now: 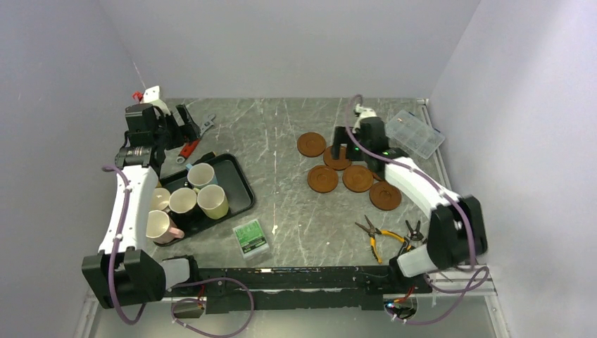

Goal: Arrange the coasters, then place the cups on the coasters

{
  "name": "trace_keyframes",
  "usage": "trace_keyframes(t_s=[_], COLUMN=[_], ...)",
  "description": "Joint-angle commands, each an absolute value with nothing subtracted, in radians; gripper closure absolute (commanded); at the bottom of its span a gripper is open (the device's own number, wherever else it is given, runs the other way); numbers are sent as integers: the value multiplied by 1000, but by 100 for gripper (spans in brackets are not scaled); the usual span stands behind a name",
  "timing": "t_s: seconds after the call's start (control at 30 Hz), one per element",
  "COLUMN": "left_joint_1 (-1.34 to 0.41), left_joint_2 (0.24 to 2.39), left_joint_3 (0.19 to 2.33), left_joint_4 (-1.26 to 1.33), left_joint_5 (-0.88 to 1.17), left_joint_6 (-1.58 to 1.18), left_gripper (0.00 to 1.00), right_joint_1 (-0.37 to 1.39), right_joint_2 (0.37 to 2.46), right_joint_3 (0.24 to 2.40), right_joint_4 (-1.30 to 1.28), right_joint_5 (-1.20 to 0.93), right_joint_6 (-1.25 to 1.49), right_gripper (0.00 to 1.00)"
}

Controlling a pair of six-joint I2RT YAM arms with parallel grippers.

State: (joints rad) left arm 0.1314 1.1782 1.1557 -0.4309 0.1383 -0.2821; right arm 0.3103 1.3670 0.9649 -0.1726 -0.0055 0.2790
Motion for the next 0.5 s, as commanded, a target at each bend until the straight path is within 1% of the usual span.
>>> trace_keyframes(t_s=[0.0,0.1,0.2,0.37,0.47], left_joint_1=[134,133,134,133,133], left_joint_2=[1217,1220,1224,1223,1225], left_joint_3=[1216,1205,1211,1213,1211], left_joint_4=[-454,-435,-446,-448,-446], left_joint_5=[154,184,162,170,184], left_joint_6=[-258,-254,-246,-248,-254], left_gripper=[6,6,6,6,6], right_joint_1=[387,423,453,471,471], right_joint_2=[1572,1729,1851,1952,1976], right_joint_3=[1121,1237,1328,1399,1408], right_joint_4=[-113,-135,-151,-162,-169], right_joint_5=[-53,-54,-29,-4,68], right_joint_6=[248,248,253,293,327], right_gripper=[6,6,10,16,17])
